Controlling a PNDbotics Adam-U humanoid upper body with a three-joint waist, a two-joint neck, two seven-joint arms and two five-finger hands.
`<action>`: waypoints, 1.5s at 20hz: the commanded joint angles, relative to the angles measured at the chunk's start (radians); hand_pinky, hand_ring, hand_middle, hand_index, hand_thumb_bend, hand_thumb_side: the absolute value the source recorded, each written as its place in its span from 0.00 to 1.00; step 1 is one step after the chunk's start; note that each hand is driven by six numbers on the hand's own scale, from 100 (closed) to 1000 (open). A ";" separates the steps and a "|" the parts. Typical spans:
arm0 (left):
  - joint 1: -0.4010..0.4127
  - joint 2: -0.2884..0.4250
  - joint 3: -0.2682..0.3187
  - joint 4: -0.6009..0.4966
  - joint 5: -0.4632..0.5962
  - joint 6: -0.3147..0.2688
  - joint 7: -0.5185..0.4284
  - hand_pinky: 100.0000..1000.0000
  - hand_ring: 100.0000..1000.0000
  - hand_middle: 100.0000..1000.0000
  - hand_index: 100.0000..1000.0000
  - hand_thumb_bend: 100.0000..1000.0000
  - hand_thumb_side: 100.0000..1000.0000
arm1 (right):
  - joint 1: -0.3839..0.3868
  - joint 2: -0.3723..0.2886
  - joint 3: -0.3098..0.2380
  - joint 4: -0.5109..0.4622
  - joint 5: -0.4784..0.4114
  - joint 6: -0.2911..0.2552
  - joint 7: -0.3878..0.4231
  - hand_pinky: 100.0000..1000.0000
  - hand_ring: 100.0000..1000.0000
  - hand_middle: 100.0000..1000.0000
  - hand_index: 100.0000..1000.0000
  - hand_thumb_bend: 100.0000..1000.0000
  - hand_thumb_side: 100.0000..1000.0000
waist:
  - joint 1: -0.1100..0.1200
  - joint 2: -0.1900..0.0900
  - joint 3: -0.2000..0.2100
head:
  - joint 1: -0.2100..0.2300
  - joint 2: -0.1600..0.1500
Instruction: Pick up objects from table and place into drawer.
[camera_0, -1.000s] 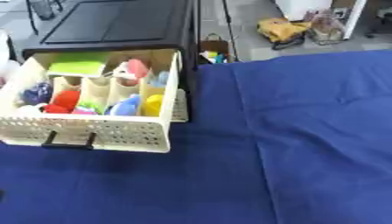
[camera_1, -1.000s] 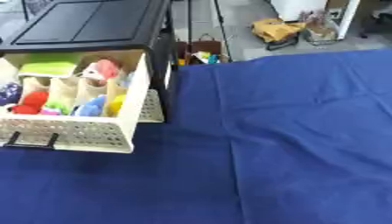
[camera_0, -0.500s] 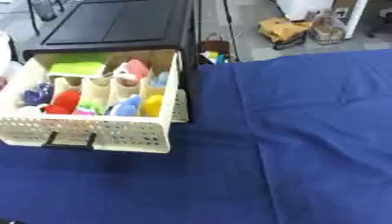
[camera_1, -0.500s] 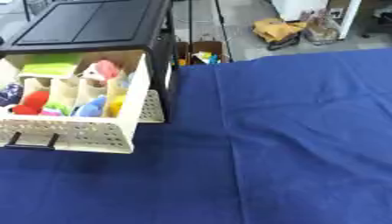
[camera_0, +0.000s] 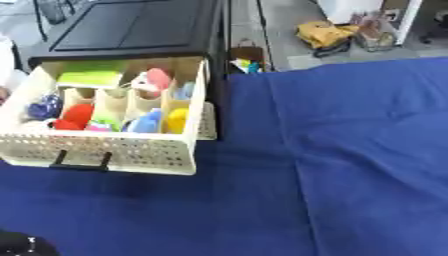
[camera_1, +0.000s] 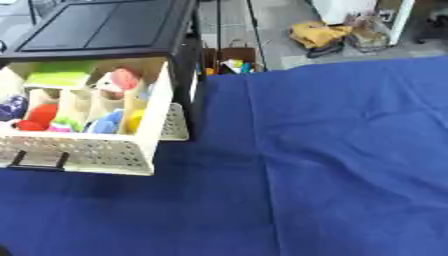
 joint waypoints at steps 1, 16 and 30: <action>-0.025 0.033 -0.005 -0.012 0.002 0.037 -0.043 0.21 0.58 0.67 0.83 0.15 1.00 | -0.009 -0.014 -0.010 -0.014 0.008 -0.003 -0.004 0.68 0.71 0.53 0.65 0.00 0.84 | -0.005 -0.010 -0.004 | 0.003 -0.023; -0.087 0.007 -0.042 -0.012 -0.006 0.219 -0.114 0.33 0.66 0.71 0.84 0.16 1.00 | -0.006 0.003 -0.018 -0.014 0.003 -0.015 -0.014 0.68 0.71 0.52 0.64 0.00 0.83 | -0.003 0.004 -0.027 | 0.011 -0.056; -0.055 -0.010 -0.035 -0.012 0.078 0.288 -0.089 0.28 0.62 0.66 0.80 0.03 1.00 | -0.012 0.012 -0.022 -0.014 -0.003 -0.018 -0.024 0.68 0.70 0.52 0.64 0.00 0.83 | 0.004 0.017 -0.057 | 0.024 -0.051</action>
